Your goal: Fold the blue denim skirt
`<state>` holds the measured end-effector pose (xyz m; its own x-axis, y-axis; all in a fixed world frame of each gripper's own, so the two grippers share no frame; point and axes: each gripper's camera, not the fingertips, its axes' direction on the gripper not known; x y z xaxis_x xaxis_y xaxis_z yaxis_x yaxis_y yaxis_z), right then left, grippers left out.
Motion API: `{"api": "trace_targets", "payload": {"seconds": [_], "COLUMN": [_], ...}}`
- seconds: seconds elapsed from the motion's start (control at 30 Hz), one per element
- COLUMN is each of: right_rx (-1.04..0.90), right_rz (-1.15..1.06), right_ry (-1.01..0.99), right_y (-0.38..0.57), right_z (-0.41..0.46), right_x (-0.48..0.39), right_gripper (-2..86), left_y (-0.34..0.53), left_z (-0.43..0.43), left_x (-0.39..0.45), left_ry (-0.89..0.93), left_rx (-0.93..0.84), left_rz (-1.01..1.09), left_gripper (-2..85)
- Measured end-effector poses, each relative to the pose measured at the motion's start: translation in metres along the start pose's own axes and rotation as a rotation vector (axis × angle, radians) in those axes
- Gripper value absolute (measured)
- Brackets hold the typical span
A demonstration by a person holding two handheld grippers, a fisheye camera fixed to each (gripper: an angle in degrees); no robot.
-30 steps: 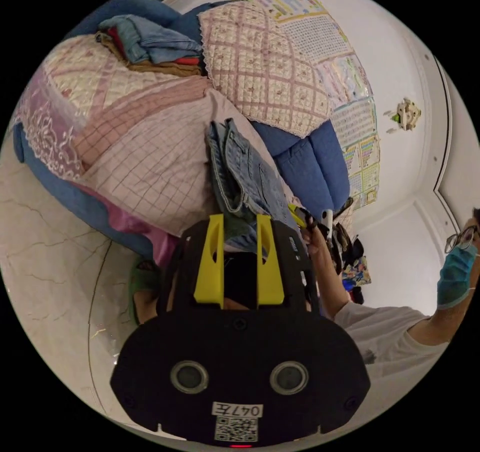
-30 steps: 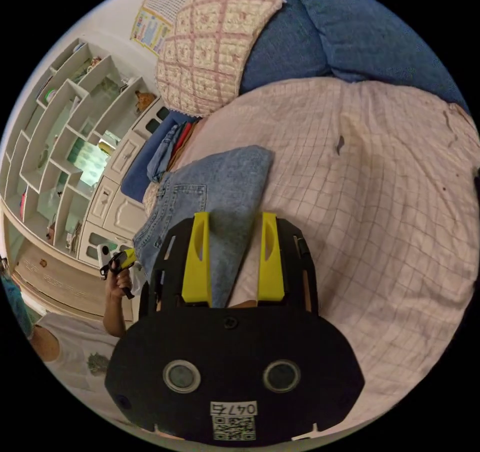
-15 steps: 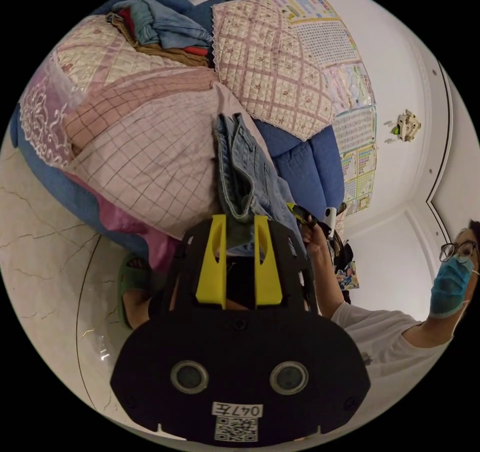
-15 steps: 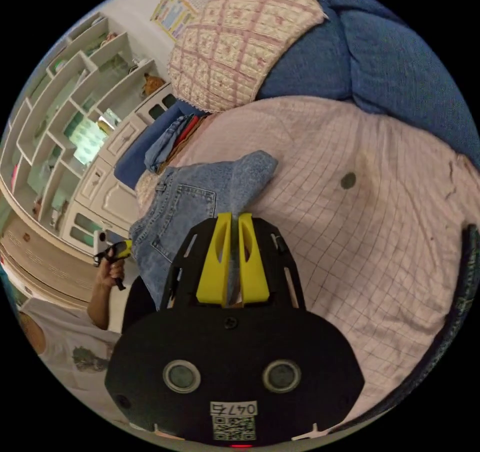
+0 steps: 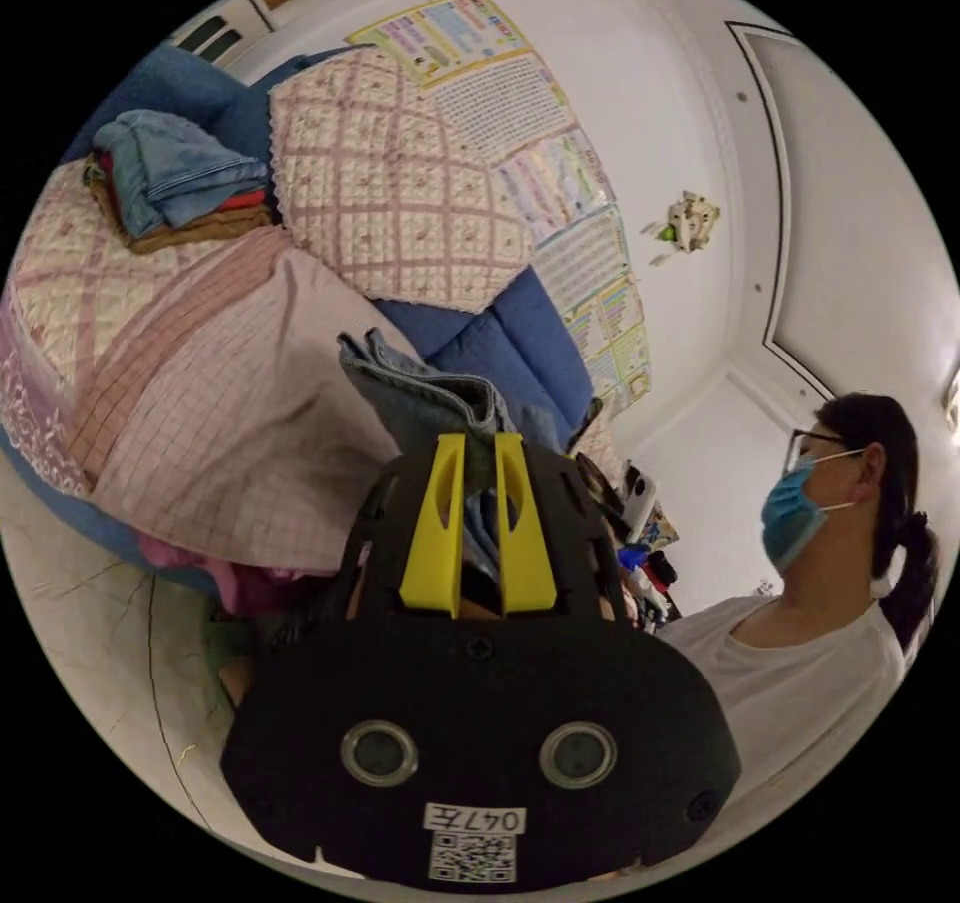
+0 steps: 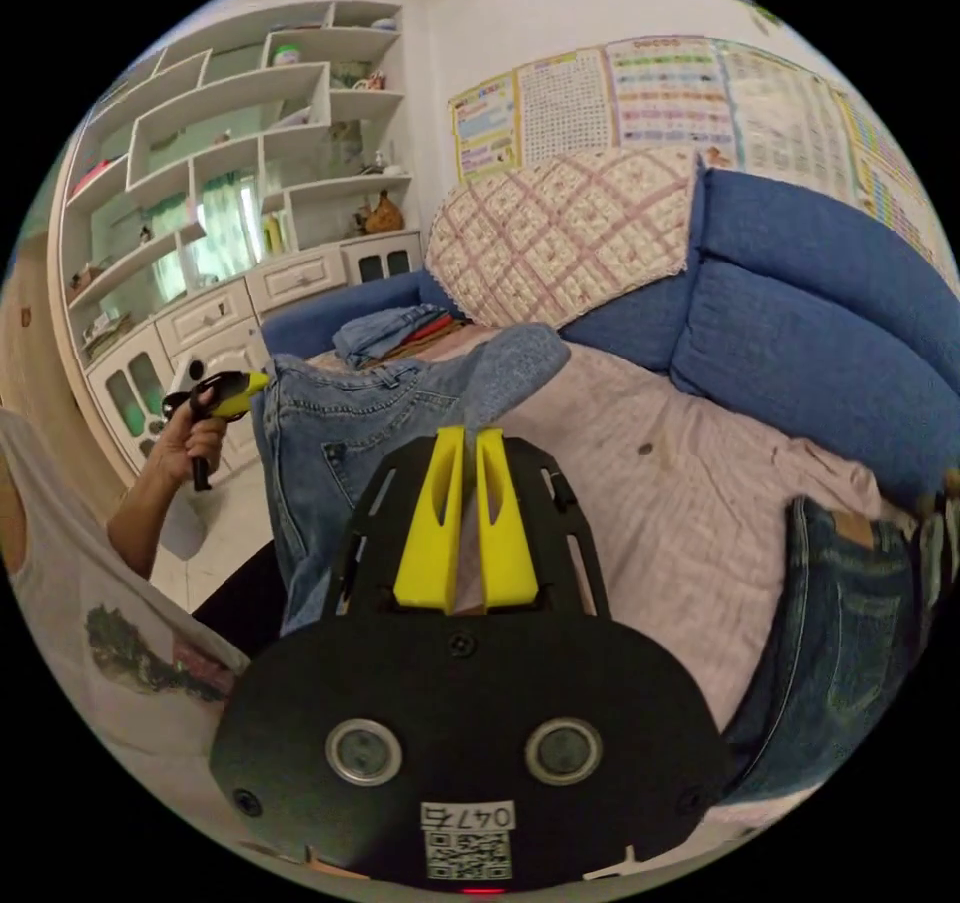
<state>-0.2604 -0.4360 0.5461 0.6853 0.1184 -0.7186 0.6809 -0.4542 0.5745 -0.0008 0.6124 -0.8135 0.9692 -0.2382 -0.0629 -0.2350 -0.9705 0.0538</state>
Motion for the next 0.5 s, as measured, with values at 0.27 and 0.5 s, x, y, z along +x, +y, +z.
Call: {"api": "trace_targets", "payload": {"seconds": [0.27, 0.5], "right_rx": [0.22, 0.412], "right_rz": [0.192, 0.491], "right_ry": [0.419, 0.811], "right_y": [0.168, 0.316], "right_z": [-0.221, -0.354], "right_x": [0.049, 0.131], "right_gripper": [-0.6, -0.5], "left_y": [0.065, 0.136], "left_z": [0.418, 0.932], "left_x": [0.126, 0.224], "left_ry": [0.347, 0.551], "left_rx": [-0.349, -0.654], "left_rz": [0.146, 0.165], "left_gripper": [4.4, 4.8]}}
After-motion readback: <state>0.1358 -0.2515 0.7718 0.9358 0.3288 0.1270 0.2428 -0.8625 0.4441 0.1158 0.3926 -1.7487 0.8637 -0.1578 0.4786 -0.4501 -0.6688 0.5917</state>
